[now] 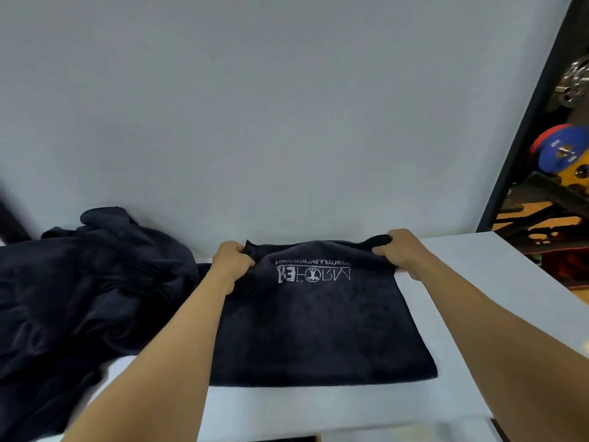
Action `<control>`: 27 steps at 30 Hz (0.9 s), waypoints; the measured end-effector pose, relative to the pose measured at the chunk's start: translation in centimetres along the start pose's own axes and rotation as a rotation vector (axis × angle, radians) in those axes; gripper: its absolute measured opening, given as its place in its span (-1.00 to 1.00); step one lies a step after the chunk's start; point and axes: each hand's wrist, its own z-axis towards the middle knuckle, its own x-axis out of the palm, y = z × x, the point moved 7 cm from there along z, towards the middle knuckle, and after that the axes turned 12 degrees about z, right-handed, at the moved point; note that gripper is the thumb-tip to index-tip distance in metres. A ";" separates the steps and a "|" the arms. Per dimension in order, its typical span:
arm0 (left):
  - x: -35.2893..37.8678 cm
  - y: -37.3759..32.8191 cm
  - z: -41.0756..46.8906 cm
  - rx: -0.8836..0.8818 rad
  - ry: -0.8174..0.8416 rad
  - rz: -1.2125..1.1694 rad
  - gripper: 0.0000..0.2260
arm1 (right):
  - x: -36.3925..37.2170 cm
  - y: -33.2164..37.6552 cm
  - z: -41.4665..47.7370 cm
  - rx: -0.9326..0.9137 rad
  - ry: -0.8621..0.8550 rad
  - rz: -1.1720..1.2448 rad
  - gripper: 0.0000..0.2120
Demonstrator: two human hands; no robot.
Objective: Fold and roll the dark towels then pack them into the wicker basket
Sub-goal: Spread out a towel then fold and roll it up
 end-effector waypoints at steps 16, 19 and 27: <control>-0.9 5.9 -17.8 0.624 0.121 0.767 -0.89 | 3.0 -2.2 -20.3 -0.473 0.351 -0.694 -0.88; -0.8 5.9 -19.8 0.594 0.218 0.833 -0.94 | 3.1 -1.9 -22.0 -0.405 0.472 -0.778 -0.93; 0.3 4.8 -19.2 0.419 0.588 0.651 -0.83 | 1.5 -1.5 -20.8 -0.038 0.599 -0.471 -0.95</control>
